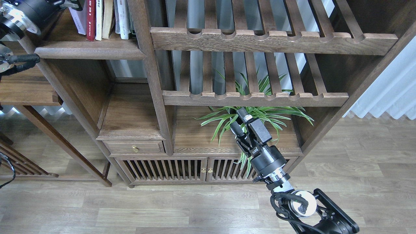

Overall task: Organize books on shelf
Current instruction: 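Push the white book deeper into the top shelf with the left gripper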

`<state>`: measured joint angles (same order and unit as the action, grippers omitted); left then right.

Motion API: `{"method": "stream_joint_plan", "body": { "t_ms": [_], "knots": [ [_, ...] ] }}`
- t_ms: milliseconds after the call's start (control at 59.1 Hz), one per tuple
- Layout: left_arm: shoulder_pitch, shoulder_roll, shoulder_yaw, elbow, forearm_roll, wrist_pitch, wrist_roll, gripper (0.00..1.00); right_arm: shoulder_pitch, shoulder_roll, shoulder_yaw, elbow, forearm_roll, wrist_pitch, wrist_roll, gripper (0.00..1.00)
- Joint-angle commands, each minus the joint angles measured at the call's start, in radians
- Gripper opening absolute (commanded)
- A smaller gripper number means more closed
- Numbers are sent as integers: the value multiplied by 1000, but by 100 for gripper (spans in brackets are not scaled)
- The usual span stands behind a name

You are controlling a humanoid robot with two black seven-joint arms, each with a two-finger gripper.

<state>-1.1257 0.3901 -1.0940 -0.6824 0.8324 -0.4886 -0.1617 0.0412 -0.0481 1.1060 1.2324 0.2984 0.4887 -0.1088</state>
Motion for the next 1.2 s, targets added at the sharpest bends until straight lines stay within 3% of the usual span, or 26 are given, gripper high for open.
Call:
{"method": "stream_joint_plan", "body": {
  "t_ms": [0,220,676,930,1184],
  "knots": [
    [-8,-2,0,0,-33,0,-2,41,-4,-1,0,1,1,0,0,99],
    [4,7,-3,-16,-121,0,-10,47,-4,-2,-2,1,-1,0,0,99],
    [24,21,-18,-101,-200,0,-22,49,-7,-6,2,1,-1,0,0,99],
    [248,87,-152,-316,-240,0,4,49,-12,-4,-2,5,-1,0,0,99],
    [389,92,-227,-453,-325,0,14,53,-12,2,-6,22,-1,0,0,99]
  ]
}}
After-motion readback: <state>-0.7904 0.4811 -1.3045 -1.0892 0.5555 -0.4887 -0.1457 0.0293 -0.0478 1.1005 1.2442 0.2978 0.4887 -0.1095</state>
